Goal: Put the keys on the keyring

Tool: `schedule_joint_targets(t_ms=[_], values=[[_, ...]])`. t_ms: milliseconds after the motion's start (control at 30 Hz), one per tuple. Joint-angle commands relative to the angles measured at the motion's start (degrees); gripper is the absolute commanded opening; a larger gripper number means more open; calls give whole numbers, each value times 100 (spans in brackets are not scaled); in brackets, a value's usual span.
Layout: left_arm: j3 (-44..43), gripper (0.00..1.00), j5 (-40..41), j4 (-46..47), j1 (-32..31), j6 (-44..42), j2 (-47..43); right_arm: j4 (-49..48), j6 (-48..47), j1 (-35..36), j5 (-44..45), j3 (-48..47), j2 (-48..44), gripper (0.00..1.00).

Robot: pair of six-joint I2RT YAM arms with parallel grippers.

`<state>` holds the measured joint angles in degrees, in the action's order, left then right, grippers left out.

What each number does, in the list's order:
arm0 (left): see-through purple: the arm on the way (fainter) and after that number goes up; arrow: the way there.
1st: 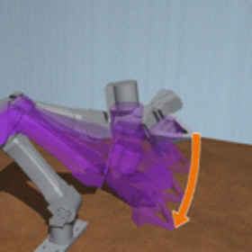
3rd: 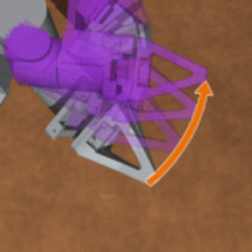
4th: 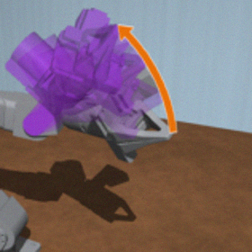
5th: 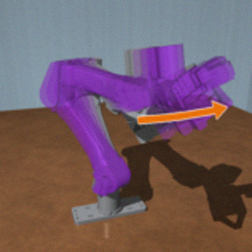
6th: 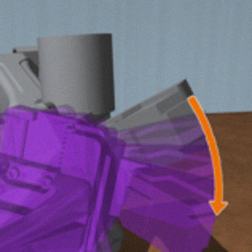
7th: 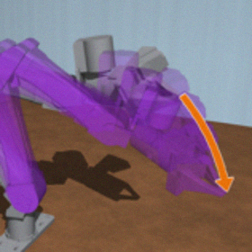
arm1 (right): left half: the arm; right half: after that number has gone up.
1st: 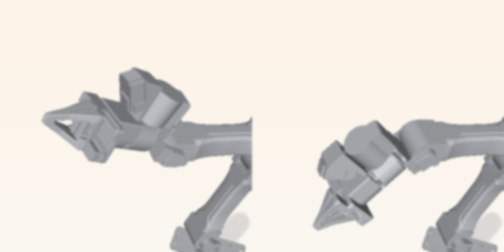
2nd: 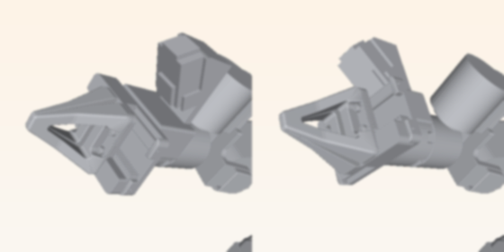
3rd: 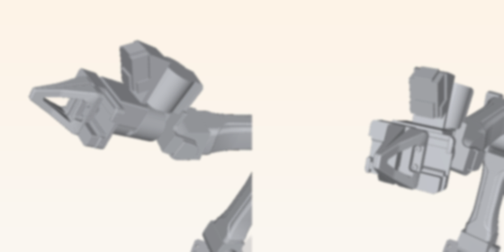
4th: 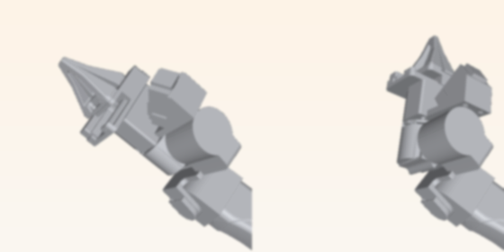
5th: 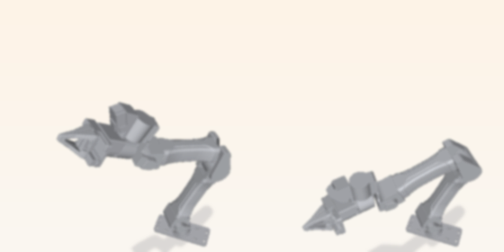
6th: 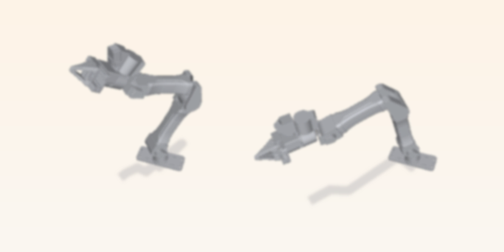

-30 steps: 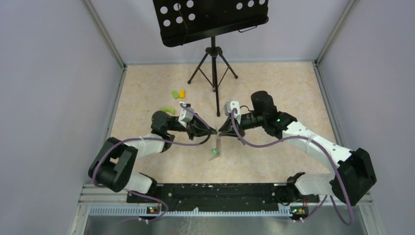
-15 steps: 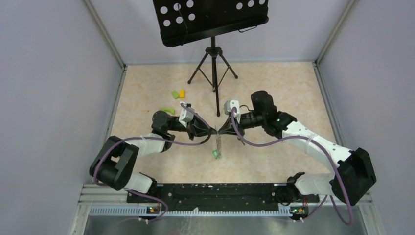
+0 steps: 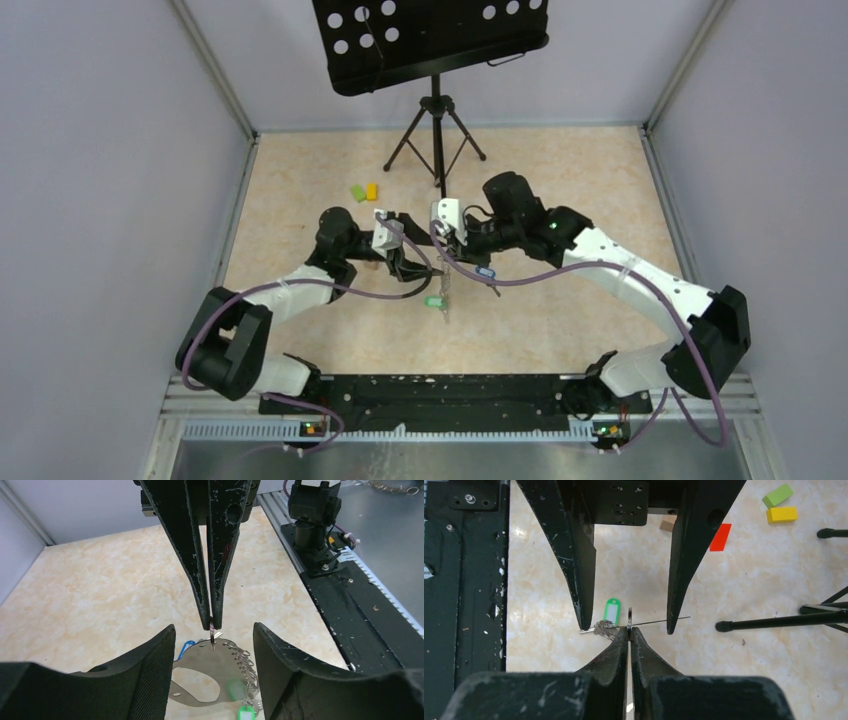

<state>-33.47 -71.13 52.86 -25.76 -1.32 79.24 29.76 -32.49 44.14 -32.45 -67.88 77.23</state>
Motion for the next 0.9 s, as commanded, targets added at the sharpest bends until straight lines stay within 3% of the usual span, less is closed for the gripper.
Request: schedule_joint_targets(t_ms=[0, 300, 367, 633, 867], values=[[-239, 60, 66, -496, 6, -782, -123, 559, -195, 188, 738, -536, 107, 0], [-314, 29, -42, 208, -3, -193, 143, 823, -188, 310, 987, -710, 240, 0], [-334, 29, -83, 218, -10, -171, 180, 798, -166, 309, 976, -705, 229, 0], [-416, 44, -110, 109, -49, -194, 321, 728, -120, 311, 957, -694, 231, 0], [-622, 40, -105, -392, -108, -419, 415, 715, -87, 313, 930, -692, 213, 0]])
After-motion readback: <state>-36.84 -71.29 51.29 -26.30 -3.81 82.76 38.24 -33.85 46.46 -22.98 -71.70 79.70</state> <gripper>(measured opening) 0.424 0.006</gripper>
